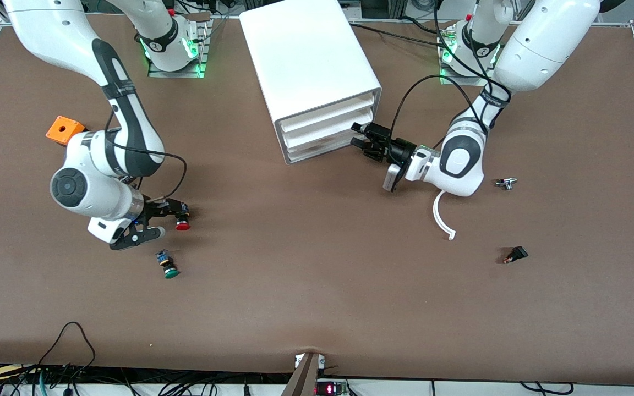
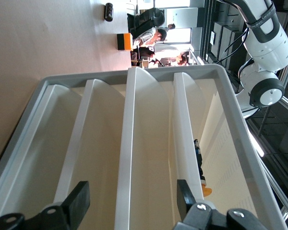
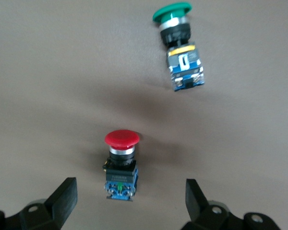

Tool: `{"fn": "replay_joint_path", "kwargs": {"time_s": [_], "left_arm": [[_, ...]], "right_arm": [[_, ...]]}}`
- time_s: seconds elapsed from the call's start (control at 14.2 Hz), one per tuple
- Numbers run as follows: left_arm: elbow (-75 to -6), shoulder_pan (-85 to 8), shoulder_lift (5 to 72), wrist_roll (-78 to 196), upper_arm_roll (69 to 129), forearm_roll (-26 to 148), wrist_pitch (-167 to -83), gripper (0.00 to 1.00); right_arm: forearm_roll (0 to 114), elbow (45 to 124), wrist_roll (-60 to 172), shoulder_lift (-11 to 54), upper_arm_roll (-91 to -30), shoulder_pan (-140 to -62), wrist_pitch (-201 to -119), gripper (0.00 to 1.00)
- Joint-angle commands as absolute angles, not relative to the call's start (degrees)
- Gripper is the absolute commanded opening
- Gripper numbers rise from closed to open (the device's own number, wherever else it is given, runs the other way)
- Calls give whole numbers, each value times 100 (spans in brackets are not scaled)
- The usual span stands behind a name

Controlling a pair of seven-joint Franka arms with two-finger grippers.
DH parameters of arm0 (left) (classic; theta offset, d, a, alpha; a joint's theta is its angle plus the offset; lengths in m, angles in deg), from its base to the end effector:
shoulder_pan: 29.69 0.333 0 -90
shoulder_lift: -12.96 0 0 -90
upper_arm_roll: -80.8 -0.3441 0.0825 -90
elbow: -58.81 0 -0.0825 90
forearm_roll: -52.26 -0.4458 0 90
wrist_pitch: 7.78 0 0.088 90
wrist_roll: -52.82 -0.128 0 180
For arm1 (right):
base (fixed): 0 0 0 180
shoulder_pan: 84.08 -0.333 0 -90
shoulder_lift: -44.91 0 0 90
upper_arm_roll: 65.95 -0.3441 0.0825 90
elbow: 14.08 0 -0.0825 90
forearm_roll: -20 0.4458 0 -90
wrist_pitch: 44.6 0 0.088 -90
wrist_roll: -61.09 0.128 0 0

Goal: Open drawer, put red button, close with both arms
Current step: 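Reach the drawer handle with the left gripper while the right gripper reaches the button, then pull the drawer open with the left gripper while the right gripper grasps the button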

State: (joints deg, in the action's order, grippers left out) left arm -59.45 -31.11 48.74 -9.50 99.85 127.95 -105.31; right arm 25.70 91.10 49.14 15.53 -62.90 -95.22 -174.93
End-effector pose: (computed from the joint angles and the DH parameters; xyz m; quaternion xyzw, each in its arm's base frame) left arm 0.4939 -0.3113 0.1335 0.7010 -0.1717 -0.1479 0.6762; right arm 0.6871 0.1032 0.2047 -0.9887 -0.1436 0.0354 0.0248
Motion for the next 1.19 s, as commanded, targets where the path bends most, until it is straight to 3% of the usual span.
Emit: {"fn": "replay_joint_path", "kwargs": {"time_s": [0.0, 0.21, 0.63, 0.91, 1.12], "left_arm": [[-6072, -3109, 4856, -1116, 9996, 12969, -10481, 64], [-6098, -3136, 4935, -1134, 10005, 12961, -10481, 55], [-6098, -3206, 5049, -1239, 9996, 12969, -10507, 45], [-6098, -3206, 5058, -1239, 10005, 12969, -10499, 9], [-6098, -3215, 5049, -1239, 10005, 12926, -10464, 0]], "right_arm": [[2650, 9569, 4976, 1705, -6332, -9525, -17897, 100], [2642, 9605, 4976, 1678, -6375, -9533, -17898, 100], [2554, 9622, 4722, 1494, -6393, -9727, -17915, 100], [2615, 9622, 4624, 1353, -6384, -9718, -18135, 100], [2615, 9622, 4598, 1318, -6349, -9709, -18206, 100]]}}
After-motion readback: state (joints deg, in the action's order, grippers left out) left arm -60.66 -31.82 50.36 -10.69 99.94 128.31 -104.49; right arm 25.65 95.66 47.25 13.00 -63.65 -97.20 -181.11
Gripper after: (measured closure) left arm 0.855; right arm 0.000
